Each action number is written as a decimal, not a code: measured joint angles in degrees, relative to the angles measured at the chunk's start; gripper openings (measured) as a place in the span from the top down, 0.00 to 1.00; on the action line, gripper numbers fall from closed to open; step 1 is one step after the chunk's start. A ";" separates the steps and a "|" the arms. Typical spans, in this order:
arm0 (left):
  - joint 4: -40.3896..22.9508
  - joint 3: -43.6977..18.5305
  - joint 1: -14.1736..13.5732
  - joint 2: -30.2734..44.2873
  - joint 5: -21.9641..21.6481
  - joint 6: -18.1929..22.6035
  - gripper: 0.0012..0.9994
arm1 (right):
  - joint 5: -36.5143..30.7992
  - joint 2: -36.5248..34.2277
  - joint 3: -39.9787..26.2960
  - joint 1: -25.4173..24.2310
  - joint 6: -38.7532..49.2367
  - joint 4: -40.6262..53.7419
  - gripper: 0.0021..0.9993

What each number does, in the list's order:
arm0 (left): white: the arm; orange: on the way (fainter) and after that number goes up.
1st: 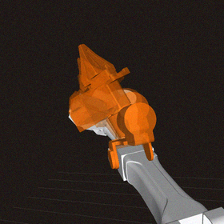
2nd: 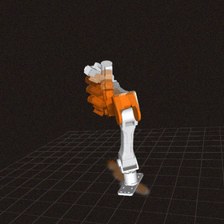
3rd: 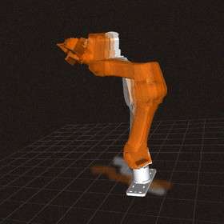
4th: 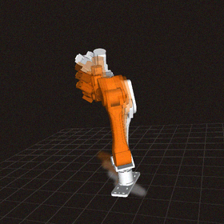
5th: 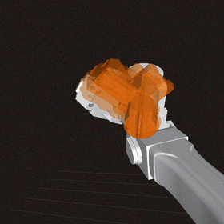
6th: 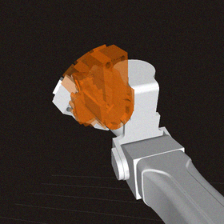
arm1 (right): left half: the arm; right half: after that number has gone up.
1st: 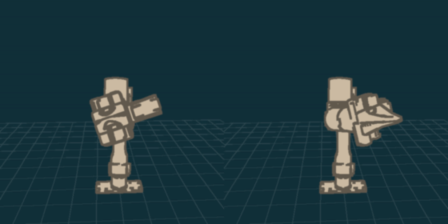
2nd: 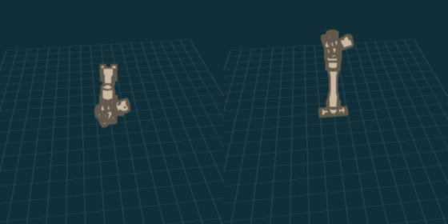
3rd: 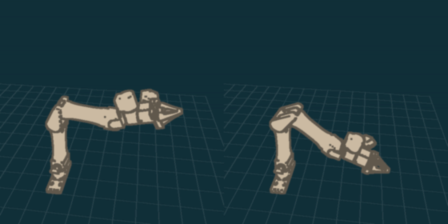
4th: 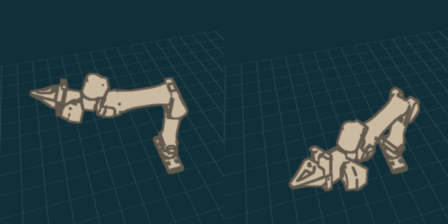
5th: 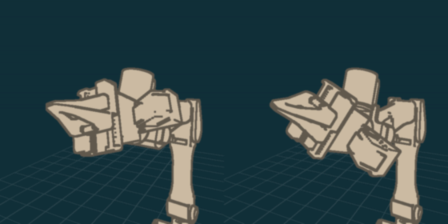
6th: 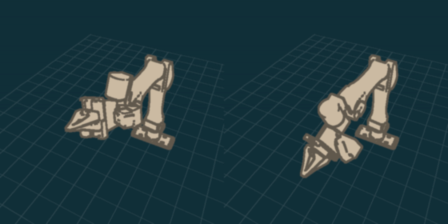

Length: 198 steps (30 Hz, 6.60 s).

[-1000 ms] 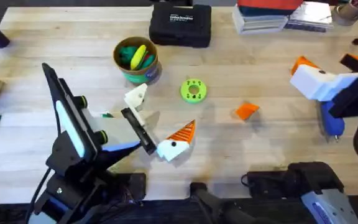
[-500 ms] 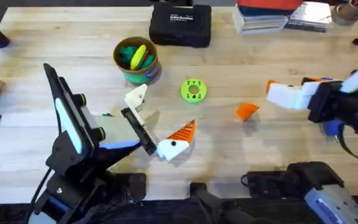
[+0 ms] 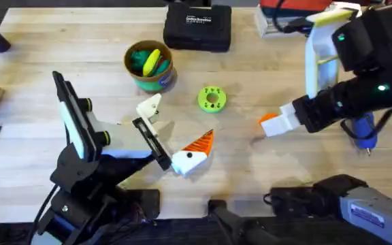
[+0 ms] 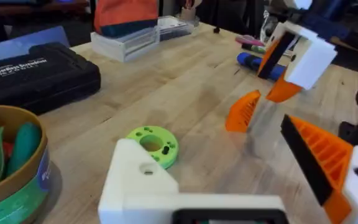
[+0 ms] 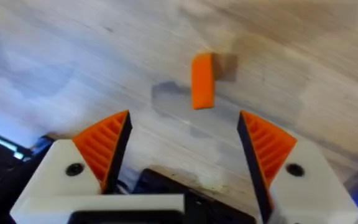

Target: Pick up the gripper from the table and insert it into the empty holder that is missing its gripper. Then pick up a screw, insert it into the mounting hole, and use the screwdriver to tighten it. Finally, clean up the table by picking up the vegetable and placing it into the bucket.

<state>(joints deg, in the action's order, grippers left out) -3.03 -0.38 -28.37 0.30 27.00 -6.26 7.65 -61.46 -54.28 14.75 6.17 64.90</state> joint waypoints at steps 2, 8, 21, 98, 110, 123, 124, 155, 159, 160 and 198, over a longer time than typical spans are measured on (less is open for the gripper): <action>0.00 0.00 0.01 0.00 0.00 -0.02 0.01 | -2.09 -2.10 0.00 0.14 0.14 -0.75 0.00; 0.00 0.00 0.01 0.00 0.00 -0.20 0.01 | -4.77 -7.44 0.15 0.82 0.31 -4.44 0.00; 0.00 0.00 -0.01 0.00 0.00 -0.20 0.01 | -5.49 -13.67 0.55 4.10 0.51 -5.14 0.46; -0.02 0.00 0.01 0.00 -0.06 -0.24 0.01 | 71.19 -33.80 -3.02 6.96 -26.18 -42.19 0.99; -0.02 0.00 0.01 0.02 -0.33 -0.22 0.01 | 69.52 -33.80 -3.02 8.40 -23.69 -42.39 0.99; -0.02 0.00 0.34 0.00 -3.29 -0.17 0.01 | 68.61 -33.99 -2.54 10.22 -31.67 -54.90 0.99; -0.02 0.00 0.34 0.00 -3.41 -0.17 0.01 | 69.00 -34.34 -2.54 10.19 -32.11 -55.39 0.99; -0.15 0.00 0.34 0.00 -3.80 -0.90 0.01 | 75.75 -43.77 -2.56 14.06 -51.11 -76.74 0.99; -0.15 0.00 0.34 0.00 -3.89 -0.87 0.01 | 75.73 -43.81 -2.80 14.11 -51.23 -76.72 0.99; -0.15 0.00 0.34 0.00 -4.02 -0.85 0.01 | 75.67 -43.95 -3.04 14.14 -51.42 -76.70 0.99; -0.63 0.00 1.32 0.52 -10.27 -4.33 0.01 | 64.50 -47.02 -8.68 17.39 -57.22 -77.09 0.99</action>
<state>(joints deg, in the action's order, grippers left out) -3.66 -0.38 -27.05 0.82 16.73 -10.59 72.14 -108.49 -62.96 32.14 -51.05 -12.19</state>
